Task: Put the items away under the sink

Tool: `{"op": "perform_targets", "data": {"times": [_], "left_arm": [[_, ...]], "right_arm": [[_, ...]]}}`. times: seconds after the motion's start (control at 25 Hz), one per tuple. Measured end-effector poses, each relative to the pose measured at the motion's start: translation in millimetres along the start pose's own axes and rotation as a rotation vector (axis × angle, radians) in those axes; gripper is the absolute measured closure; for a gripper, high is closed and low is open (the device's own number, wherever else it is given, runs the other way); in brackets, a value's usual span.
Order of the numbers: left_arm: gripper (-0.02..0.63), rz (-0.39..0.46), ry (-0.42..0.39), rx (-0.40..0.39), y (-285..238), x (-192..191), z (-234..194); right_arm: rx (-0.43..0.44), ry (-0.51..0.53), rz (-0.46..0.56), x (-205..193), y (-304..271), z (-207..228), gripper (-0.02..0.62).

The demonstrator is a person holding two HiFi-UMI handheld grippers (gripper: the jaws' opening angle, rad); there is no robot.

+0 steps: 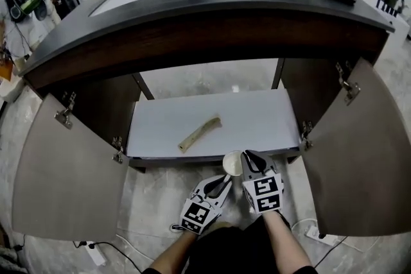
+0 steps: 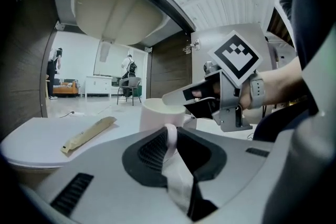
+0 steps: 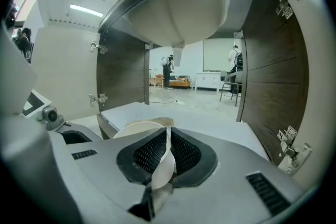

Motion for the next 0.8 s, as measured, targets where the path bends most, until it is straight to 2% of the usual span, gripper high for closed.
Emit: {"op": "perform_targets", "data": {"times": [0.36, 0.64, 0.8], "left_arm": [[0.548, -0.013, -0.005, 0.024, -28, 3, -21], [0.549, -0.041, 0.030, 0.060, -47, 2, -36], [0.549, -0.026, 0.018, 0.059, -55, 6, -38]], "right_arm": [[-0.012, 0.011, 0.015, 14, -17, 19, 0.554], [-0.031, -0.045, 0.032, 12, -29, 34, 0.552], [-0.036, -0.068, 0.044, 6, -32, 45, 0.552]]}}
Point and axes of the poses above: the fingertips, and each gripper's own axes: y backward along the fingers, z to its right, x out of its top, the point moved 2 cm from there along y, backward along the fingers, and after that the axes turned 15 degrees about x, right-handed, at the moved point
